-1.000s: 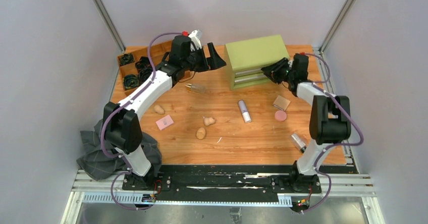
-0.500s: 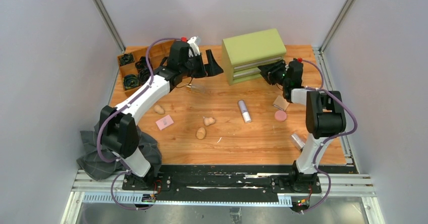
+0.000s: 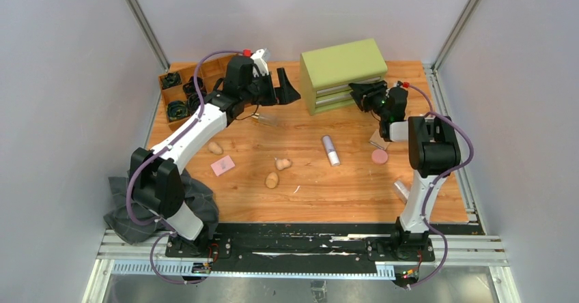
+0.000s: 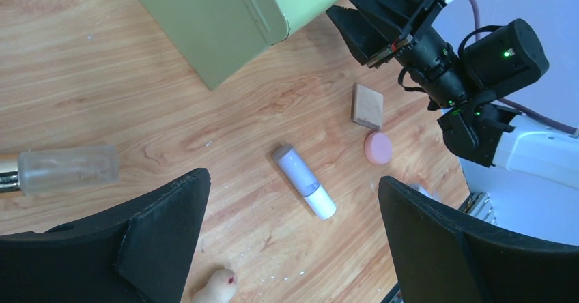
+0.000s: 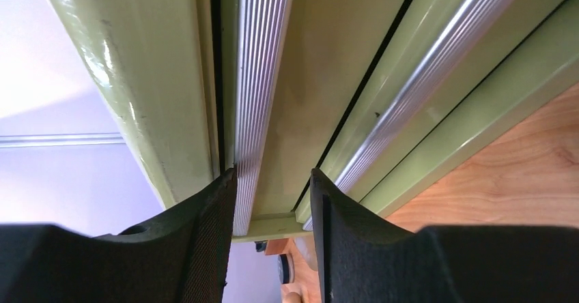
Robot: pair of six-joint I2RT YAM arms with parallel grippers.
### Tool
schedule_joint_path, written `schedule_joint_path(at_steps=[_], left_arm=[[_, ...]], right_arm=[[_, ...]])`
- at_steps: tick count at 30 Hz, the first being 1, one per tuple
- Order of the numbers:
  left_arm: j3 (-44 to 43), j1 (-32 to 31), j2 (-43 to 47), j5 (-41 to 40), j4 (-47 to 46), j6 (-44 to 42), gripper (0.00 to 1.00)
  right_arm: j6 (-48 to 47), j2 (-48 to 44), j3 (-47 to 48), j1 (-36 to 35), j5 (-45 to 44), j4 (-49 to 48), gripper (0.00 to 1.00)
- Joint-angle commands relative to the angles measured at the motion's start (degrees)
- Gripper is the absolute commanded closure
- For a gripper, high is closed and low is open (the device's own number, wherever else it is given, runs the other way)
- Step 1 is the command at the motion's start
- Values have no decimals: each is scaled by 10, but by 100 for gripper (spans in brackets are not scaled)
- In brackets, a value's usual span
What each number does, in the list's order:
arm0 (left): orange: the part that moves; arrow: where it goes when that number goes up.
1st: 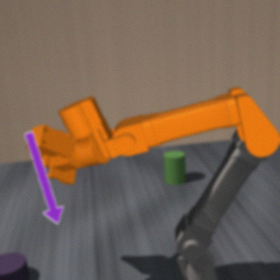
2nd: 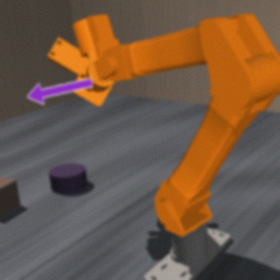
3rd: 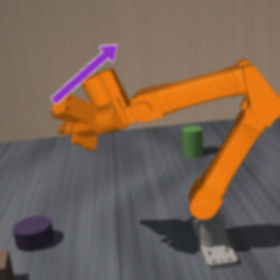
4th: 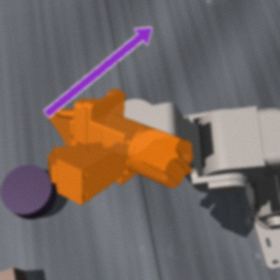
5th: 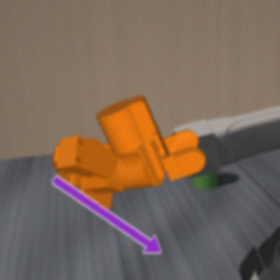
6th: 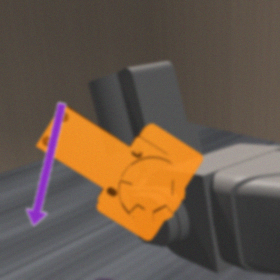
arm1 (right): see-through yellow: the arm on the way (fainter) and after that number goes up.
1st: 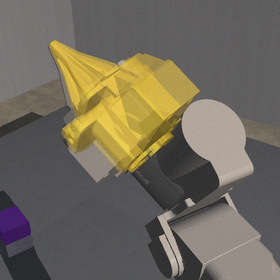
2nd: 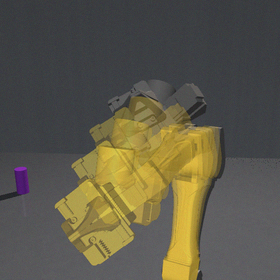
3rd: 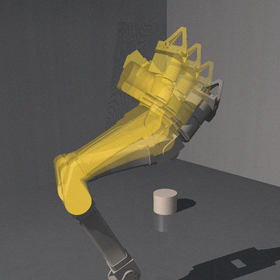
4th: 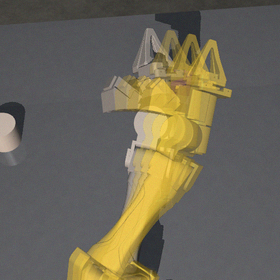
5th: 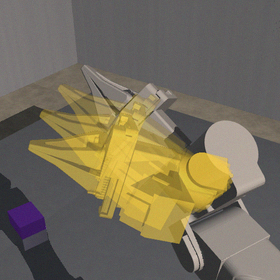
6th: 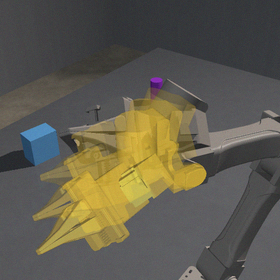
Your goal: Organize the makeup
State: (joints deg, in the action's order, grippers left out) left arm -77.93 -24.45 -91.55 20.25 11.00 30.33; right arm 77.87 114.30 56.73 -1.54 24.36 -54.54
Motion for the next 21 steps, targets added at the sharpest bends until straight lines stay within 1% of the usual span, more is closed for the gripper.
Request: schedule_joint_path(at_steps=[1, 6, 10, 14, 15, 17, 21], left_arm=[[-6, 3, 12, -9, 13, -23, 2], [-22, 5, 11, -26, 43, -50, 2], [-18, 7, 9, -22, 38, -46, 2], [-13, 7, 4, -16, 32, -40, 2], [-12, 7, 4, -15, 32, -39, 2], [-11, 6, 4, -16, 33, -39, 2], [-7, 7, 5, -19, 37, -40, 2]], right_arm=[[20, 24, 20, 2, -7, -46, 57], [29, 43, 23, 2, -6, -77, 57], [47, 56, 20, -3, -13, -122, 55], [60, 76, 22, -12, -37, -190, 56], [59, 81, 23, -15, -44, -207, 57], [54, 85, 22, -21, -64, -235, 64], [49, 86, 14, -25, -81, -252, 75]])
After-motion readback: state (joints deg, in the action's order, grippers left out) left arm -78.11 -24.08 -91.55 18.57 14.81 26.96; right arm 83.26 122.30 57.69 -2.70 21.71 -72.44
